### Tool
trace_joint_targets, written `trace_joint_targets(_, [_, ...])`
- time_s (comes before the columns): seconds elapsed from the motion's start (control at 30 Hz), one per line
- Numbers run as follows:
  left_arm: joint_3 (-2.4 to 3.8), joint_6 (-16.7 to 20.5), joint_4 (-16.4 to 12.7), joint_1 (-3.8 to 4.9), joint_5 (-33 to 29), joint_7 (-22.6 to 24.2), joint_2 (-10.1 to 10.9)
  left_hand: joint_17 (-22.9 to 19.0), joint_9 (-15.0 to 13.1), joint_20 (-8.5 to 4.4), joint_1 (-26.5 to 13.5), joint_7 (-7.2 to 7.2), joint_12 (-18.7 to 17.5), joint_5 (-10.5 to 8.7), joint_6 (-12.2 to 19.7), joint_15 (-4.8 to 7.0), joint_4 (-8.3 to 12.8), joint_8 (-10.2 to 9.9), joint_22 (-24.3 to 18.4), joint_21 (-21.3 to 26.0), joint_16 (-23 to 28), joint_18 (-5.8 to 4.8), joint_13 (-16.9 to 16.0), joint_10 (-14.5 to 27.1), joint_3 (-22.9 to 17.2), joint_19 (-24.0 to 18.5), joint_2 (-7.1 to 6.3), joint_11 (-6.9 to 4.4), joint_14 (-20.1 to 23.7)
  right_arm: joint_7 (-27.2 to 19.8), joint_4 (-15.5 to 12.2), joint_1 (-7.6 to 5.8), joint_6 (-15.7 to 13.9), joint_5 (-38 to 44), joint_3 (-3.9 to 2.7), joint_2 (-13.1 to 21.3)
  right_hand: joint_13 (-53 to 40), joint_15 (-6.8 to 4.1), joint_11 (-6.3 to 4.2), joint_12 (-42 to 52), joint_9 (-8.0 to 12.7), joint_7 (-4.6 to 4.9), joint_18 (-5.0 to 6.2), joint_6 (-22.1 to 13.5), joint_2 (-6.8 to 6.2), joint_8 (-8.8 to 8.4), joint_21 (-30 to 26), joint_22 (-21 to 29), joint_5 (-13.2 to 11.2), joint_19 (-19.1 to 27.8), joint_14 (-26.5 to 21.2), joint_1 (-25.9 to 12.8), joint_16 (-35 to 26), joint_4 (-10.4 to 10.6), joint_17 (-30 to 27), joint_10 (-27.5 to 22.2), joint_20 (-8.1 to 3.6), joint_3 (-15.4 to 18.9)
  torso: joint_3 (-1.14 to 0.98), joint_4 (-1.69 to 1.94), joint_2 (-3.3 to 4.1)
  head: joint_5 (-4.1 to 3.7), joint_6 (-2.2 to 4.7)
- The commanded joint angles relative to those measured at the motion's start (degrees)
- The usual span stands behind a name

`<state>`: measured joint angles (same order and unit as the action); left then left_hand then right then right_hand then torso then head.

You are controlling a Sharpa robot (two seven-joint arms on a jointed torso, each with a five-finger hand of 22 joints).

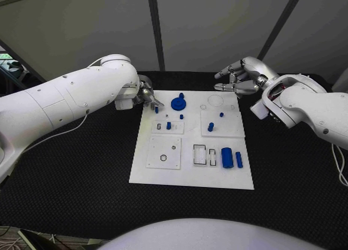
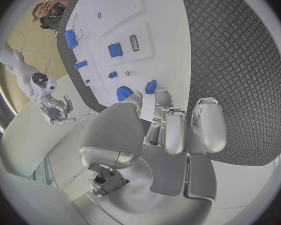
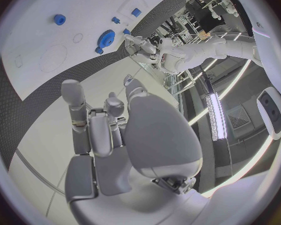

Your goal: Assemble the parts on the task board

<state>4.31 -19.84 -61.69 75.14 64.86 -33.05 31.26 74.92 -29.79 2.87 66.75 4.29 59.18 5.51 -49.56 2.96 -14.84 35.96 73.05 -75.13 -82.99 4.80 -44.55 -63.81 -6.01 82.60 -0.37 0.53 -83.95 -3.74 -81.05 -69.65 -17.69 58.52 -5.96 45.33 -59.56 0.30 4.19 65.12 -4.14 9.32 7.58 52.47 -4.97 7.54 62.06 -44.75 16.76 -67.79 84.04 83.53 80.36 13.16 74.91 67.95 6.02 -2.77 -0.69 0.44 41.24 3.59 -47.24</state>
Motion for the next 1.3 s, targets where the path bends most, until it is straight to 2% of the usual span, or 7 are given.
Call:
trace_joint_targets(0.03, [0.01,-1.06,0.05,0.07,0.39,0.69,-0.11,7.65,-0.07,-0.09,0.66,-0.06,0.26,0.29,-0.15,0.43,0.38,0.38,0.06,-0.32,-0.34,-0.89,-0.04,-0.22,-0.11,0.15,0.05,-0.36,-3.63,-0.41,-0.04,-0.08,0.26,0.12,-0.05,-0.05,0.07,-0.51,0.04,-0.13,0.07,-0.03,0.69,0.25,0.48,0.24,-0.22,0.05,0.17,0.36,2.39,-0.04,-0.38,-0.24,0.18,-0.23,-0.06,0.15,0.02,-0.01,0.01,-0.03,-0.01])
trace_joint_targets(0.27, [0.01,-1.38,0.04,0.06,0.39,0.55,-0.13,7.65,-0.11,-0.11,0.89,-0.11,0.31,0.28,-0.24,0.45,0.47,0.52,0.17,-0.39,-0.34,-0.91,-0.07,-0.28,-0.11,0.19,0.11,-0.39,-3.63,-0.42,-0.04,-0.08,0.29,0.12,-0.05,-0.05,0.03,-0.52,0.03,-0.09,0.07,-0.03,0.69,0.26,0.49,0.26,-0.27,0.11,0.2,0.36,2.39,0.05,-0.41,-0.3,0.16,-0.21,-0.07,0.12,0.04,0.0,0.01,-0.07,-0.16])
trace_joint_targets(0.6, [0.01,-1.44,0.05,0.05,0.37,0.64,-0.14,7.72,-0.26,-0.31,2.97,-0.45,0.34,0.38,-0.32,0.69,1.34,1.11,0.44,-0.49,-0.4,-0.94,0.01,-0.54,-1.11,0.27,1.75,-0.69,-3.68,-0.47,0.03,-0.08,0.34,0.12,-0.05,-0.14,0.03,-0.52,0.03,-0.09,0.07,-0.03,0.69,0.26,0.49,0.26,-0.27,0.11,0.2,0.36,2.39,0.05,-0.41,-0.3,0.16,-0.21,-0.07,0.12,0.03,-0.01,0.01,-0.11,-0.38])
trace_joint_targets(0.9, [0.01,-0.61,-0.14,0.03,0.22,1.11,-0.03,7.72,-0.41,-0.76,8.38,-0.91,-0.09,0.52,0.55,1.17,4.86,1.59,0.76,-0.49,-0.36,-0.96,0.3,-0.57,-6.45,0.33,4.05,-1.22,-3.68,-0.53,0.18,-0.08,0.35,0.12,-0.05,-0.18,-0.08,-0.53,0.03,0.01,0.07,-0.03,0.67,0.28,0.52,0.28,-0.22,0.0,0.2,0.28,2.4,0.07,-0.4,-0.31,0.18,-0.13,-0.08,0.12,0.01,-0.01,-0.02,-0.08,-0.63])
trace_joint_targets(1.0, [0.01,0.02,-0.29,0.03,-0.69,1.22,0.12,7.76,-0.8,-0.91,9.71,-0.81,-0.32,0.53,1.08,1.26,6.4,2.05,0.98,-0.54,-0.39,-0.98,0.4,-0.72,-10.4,0.39,3.89,-1.24,-3.7,-0.54,0.2,-0.08,0.37,0.12,-0.05,-0.18,-0.08,-0.53,0.03,0.01,0.07,-0.03,0.67,0.28,0.52,0.28,-0.22,0.0,0.2,0.28,2.4,0.07,-0.4,-0.31,0.18,-0.13,-0.08,0.12,0.02,0.0,-0.03,-0.07,-0.73])
trace_joint_targets(1.13, [0.01,0.84,-0.77,0.01,-2.41,1.49,0.59,7.79,-1.69,-0.84,8.65,-0.84,-0.2,0.54,1.56,1.09,7.53,3.11,1.32,-0.61,-0.39,-1.04,0.29,-1.42,-16.62,0.47,2.23,-1.14,-3.72,-0.56,0.25,-0.08,0.41,0.12,-0.05,-0.18,-0.08,-0.53,0.03,0.01,0.07,-0.03,0.67,0.28,0.52,0.28,-0.22,0.0,0.2,0.28,2.4,0.07,-0.4,-0.31,0.18,-0.13,-0.08,0.12,0.05,0.02,-0.04,-0.12,-0.74])
trace_joint_targets(1.3, [0.01,1.7,-1.61,-0.01,-3.87,1.66,1.23,7.82,-2.4,-0.78,6.83,-0.88,-0.06,0.43,1.9,1.09,8.48,3.94,1.57,-0.59,-0.4,-1.07,0.3,-1.83,-21.41,0.51,0.37,-1.12,-3.73,-0.6,0.38,-0.08,0.41,0.12,-0.05,-0.22,-0.08,-0.53,0.03,0.01,0.07,-0.03,0.67,0.28,0.52,0.28,-0.22,0.0,0.2,0.28,2.4,0.07,-0.4,-0.31,0.18,-0.13,-0.08,0.12,0.06,0.07,-0.07,-0.04,-0.69])
